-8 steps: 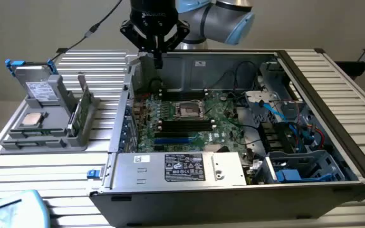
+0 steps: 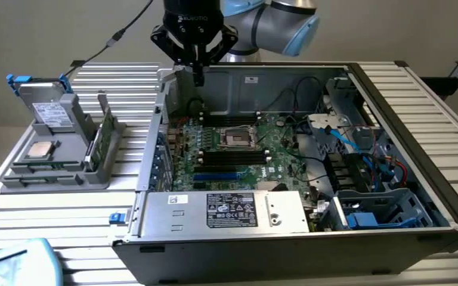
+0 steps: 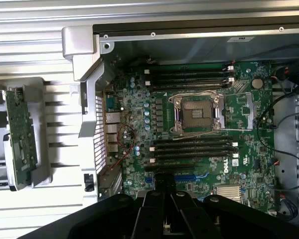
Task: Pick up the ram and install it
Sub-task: 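Reach for the ram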
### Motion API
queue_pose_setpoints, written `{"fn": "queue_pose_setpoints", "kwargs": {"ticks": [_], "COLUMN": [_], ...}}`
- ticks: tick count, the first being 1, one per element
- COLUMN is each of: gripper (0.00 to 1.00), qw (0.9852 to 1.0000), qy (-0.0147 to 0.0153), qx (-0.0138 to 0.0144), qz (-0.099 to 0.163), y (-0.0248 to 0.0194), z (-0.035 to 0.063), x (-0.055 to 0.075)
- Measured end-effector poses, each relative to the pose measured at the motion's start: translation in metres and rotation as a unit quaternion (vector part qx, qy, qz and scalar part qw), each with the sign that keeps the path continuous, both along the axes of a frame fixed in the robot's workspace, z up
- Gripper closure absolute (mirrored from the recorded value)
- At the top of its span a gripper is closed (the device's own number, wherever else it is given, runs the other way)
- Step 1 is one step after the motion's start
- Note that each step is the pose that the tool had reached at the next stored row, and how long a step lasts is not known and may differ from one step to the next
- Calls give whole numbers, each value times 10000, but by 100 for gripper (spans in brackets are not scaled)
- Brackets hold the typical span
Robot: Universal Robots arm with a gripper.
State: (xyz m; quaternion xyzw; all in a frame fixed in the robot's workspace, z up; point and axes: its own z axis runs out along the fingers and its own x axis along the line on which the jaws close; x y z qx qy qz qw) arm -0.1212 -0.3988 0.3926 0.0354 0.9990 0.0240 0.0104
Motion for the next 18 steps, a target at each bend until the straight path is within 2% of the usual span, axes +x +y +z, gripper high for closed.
{"fn": "queue_pose_setpoints", "kwargs": {"ticks": [6, 18], "gripper": [90, 90], "qw": [10000, 10000], "qy": [0, 0], "qx": [0, 0], "qz": [-1, 0], "y": [0, 22], "z": [1, 0], "x": [-27, -571]}}
